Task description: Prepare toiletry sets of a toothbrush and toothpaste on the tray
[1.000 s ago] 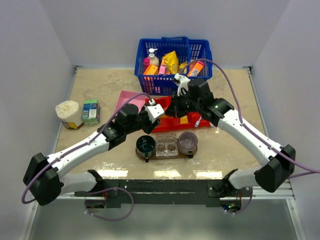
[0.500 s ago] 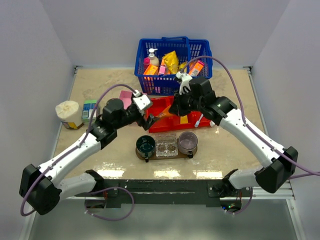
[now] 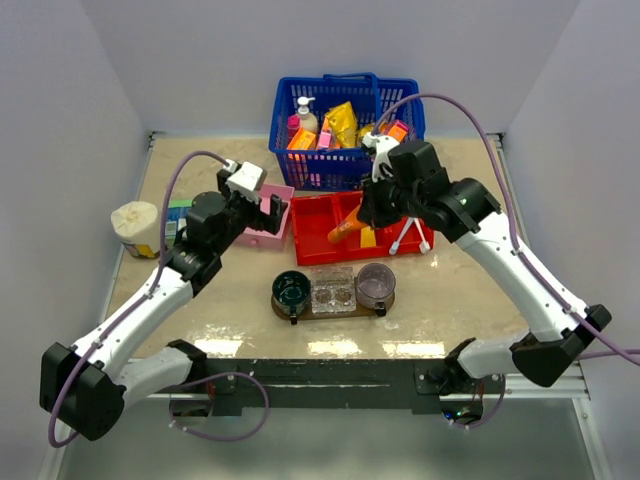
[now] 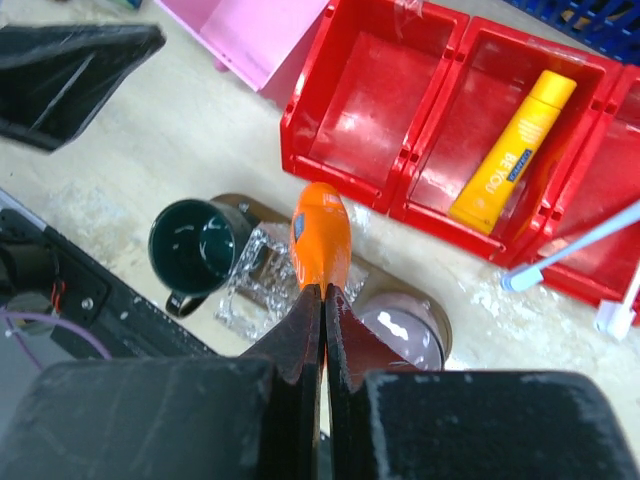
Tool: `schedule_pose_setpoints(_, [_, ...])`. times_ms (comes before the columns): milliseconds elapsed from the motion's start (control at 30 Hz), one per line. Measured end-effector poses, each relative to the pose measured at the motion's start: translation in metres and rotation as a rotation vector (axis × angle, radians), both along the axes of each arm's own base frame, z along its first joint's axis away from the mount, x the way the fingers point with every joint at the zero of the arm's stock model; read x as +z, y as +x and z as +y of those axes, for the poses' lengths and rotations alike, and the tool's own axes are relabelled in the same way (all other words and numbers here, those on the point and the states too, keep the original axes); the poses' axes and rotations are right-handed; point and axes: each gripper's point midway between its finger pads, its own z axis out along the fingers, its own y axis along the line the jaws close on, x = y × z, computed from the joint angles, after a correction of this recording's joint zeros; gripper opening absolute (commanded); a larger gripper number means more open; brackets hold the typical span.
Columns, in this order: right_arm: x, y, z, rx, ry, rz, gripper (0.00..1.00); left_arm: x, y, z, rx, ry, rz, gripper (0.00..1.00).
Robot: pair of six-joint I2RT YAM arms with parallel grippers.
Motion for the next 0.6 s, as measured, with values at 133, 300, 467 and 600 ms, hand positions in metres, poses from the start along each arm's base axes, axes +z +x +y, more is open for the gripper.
schedule_pose_setpoints(133, [0.017,-0.015,-0.002,0.018,-0.031,0.007,0.00,-0.005,0.003,0.010,0.058,0.018,0.016,0.98])
schedule_pose_setpoints(300, [0.020,-0.035,0.000,0.040,-0.064,0.049,0.00,-0.010,0.004,0.013,0.081,0.015,0.034,0.96])
schedule_pose_setpoints(467, [0.006,-0.051,0.005,0.057,-0.122,0.104,0.00,-0.021,0.005,0.015,0.105,0.009,0.080,0.96])
schedule_pose_setpoints(600, [-0.004,-0.059,0.013,0.064,-0.156,0.132,0.00,-0.020,0.005,0.018,0.123,0.005,0.082,0.97])
